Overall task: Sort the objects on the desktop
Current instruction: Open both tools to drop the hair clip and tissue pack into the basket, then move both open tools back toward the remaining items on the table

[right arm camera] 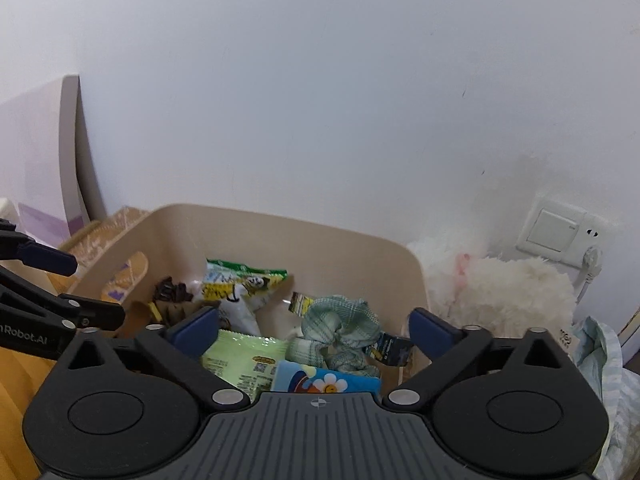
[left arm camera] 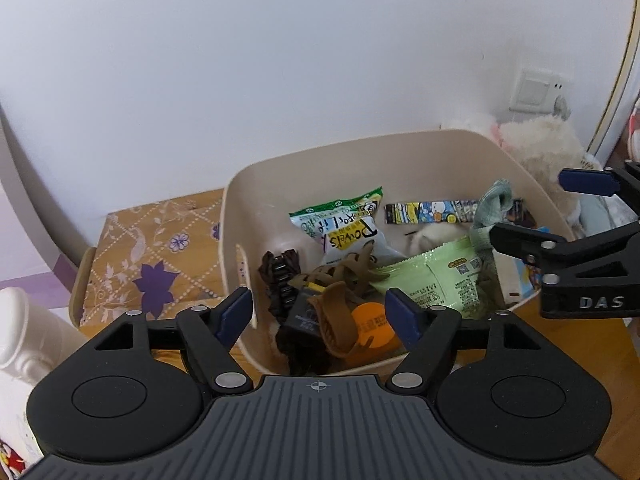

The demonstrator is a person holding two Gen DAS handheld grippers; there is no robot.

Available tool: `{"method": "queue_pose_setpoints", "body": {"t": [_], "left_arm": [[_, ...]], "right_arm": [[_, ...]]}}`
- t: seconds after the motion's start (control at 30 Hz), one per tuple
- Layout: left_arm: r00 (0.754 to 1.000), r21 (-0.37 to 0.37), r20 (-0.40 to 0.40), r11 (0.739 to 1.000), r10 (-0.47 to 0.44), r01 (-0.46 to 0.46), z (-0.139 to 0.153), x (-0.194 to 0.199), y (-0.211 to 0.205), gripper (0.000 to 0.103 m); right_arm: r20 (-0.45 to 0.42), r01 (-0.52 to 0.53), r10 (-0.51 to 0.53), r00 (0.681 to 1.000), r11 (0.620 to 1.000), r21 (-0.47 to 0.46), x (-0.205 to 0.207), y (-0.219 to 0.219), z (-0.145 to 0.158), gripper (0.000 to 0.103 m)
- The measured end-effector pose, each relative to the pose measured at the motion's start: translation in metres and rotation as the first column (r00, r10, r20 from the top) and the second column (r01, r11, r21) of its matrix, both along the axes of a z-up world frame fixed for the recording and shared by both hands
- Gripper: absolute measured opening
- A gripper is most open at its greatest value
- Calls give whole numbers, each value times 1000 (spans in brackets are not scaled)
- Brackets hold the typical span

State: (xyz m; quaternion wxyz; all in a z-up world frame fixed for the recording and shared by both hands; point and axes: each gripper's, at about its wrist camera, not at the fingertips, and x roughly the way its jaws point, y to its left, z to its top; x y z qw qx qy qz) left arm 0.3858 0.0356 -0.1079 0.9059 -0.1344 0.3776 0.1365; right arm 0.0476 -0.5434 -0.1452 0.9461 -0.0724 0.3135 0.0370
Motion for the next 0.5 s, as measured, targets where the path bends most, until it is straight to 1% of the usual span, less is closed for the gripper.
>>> {"method": "queue_pose_setpoints", "body": {"t": [0.13, 0.27, 0.4, 0.5], "left_arm": [[1000, -9, 20, 1000, 3, -3, 5, -21, 3, 77], [1000, -23, 22, 1000, 2, -2, 4, -42, 1, 78], [1000, -33, 1, 999, -19, 19, -5, -62, -6, 79], [999, -58, -24, 998, -37, 35, -15, -77, -13, 79]], "right_arm": [[20, -4, 4, 1000, 1000, 2, -21, 3, 8, 103], [29, 9, -10, 1000, 999, 40, -46, 5, 12, 103], [7, 41, -41, 999, 995, 93, -71, 9, 3, 103], [-39, 64, -59, 997, 990, 129, -86, 13, -11, 103]]}}
